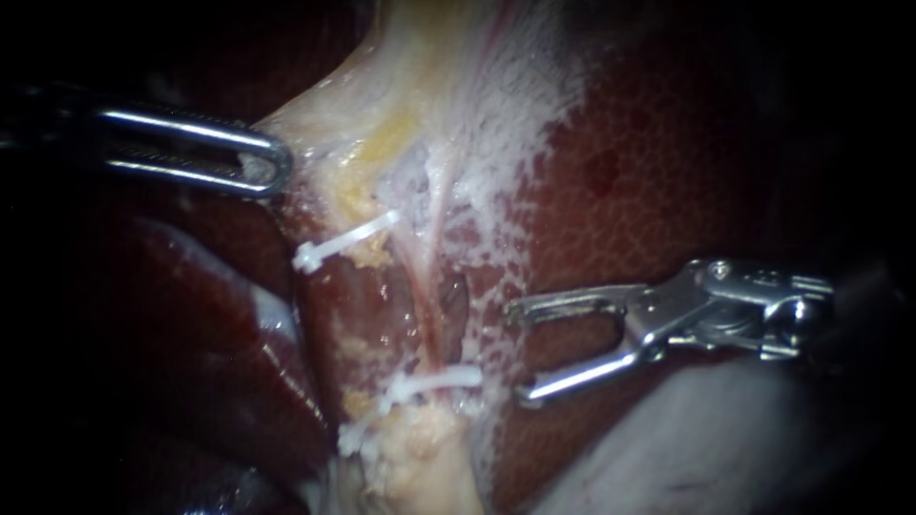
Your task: Going back first clip right tube
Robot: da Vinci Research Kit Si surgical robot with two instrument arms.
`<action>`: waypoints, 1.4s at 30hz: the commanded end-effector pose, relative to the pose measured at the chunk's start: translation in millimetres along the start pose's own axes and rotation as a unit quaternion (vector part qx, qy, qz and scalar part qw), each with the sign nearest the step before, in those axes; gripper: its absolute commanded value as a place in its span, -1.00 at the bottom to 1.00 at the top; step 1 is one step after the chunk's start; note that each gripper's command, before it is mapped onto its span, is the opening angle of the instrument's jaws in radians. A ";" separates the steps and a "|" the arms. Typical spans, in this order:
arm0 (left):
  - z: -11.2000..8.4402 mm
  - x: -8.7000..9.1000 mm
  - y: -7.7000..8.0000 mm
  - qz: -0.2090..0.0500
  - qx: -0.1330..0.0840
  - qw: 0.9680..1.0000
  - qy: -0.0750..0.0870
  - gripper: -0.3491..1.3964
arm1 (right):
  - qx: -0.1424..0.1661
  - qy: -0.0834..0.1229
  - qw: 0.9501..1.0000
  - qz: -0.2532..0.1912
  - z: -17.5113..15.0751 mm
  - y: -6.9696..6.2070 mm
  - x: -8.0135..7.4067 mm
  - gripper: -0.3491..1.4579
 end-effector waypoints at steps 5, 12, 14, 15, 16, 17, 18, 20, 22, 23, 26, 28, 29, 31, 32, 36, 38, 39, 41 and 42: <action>0.0 0.0 0.0 0.000 0.000 1.000 0.000 -1.00 | -0.001 0.000 1.000 -0.007 -1.3 -0.1 0.7 0.05; 0.1 0.1 0.1 0.000 0.000 1.000 0.000 -1.00 | -0.001 0.000 1.000 -0.011 -1.7 -0.1 1.1 0.05; 0.1 0.2 0.1 0.001 0.000 1.000 0.000 -1.00 | -0.001 0.000 1.000 -0.014 -1.9 -0.1 1.1 0.05; 0.1 0.2 0.1 0.001 -0.001 1.000 0.000 -1.00 | -0.001 0.000 1.000 -0.014 -2.0 -0.1 1.2 0.05; 0.2 0.3 0.1 0.001 0.001 1.000 0.000 -1.00 | -0.001 0.000 1.000 -0.013 -2.1 -0.1 1.2 0.05; 0.3 0.4 0.2 0.001 0.000 1.000 0.000 -1.00 | -0.001 0.000 1.000 -0.013 -2.2 -0.1 1.3 0.05; 0.4 0.5 0.3 0.001 0.002 1.000 0.001 -1.00 | -0.001 0.000 1.000 -0.013 -2.2 -0.1 1.3 0.05; 0.6 0.8 0.4 0.002 0.002 1.000 0.001 -1.00 | -0.001 0.000 1.000 -0.013 -2.2 -0.1 1.3 0.05; 1.0 1.2 0.6 0.004 0.003 1.000 0.001 -1.00 | -0.001 0.000 1.000 -0.013 -2.3 -0.1 1.3 0.05; 1.3 1.6 0.8 0.005 0.005 1.000 0.002 -1.00 | -0.001 0.000 1.000 -0.013 -2.3 -0.1 1.3 0.05; 2.6 2.8 1.1 0.008 0.010 1.000 0.004 -1.00 | 0.000 0.000 1.000 -0.013 -2.4 -0.2 1.3 0.05; 3.5 3.6 1.4 0.005 0.011 1.000 0.007 -1.00 | 0.000 0.000 1.000 -0.013 -2.4 -0.3 1.2 0.05; 3.9 3.9 1.6 0.007 0.012 1.000 0.011 -1.00 | 0.000 0.000 1.000 -0.013 -2.4 -0.3 1.2 0.05; 5.0 4.8 2.1 0.001 0.014 1.000 0.015 -1.00 | 0.000 0.000 1.000 -0.013 -2.4 -0.3 1.2 0.05; 5.5 5.2 2.3 -0.001 0.016 1.000 0.018 -1.00 | 0.000 0.000 1.000 -0.013 -2.4 -0.4 1.2 0.05; 7.1 5.9 2.8 -0.001 0.017 1.000 0.023 -1.00 | 0.000 0.000 1.000 -0.013 -2.5 -0.4 1.2 0.05; 7.7 6.0 2.9 -0.003 0.019 0.999 0.026 -1.00 | 0.000 0.000 1.000 -0.013 -2.4 -0.4 1.2 0.05; 8.0 6.1 2.9 -0.002 0.020 0.999 0.028 -1.00 | 0.000 0.000 1.000 -0.013 -2.4 -0.4 1.2 0.05; 8.3 6.2 2.8 -0.001 0.021 0.999 0.028 -1.00 | 0.000 0.000 1.000 -0.013 -2.4 -0.4 1.2 0.05; 8.4 6.2 2.8 -0.001 0.022 0.999 0.029 -1.00 | 0.000 0.000 1.000 -0.013 -2.4 -0.4 1.2 0.05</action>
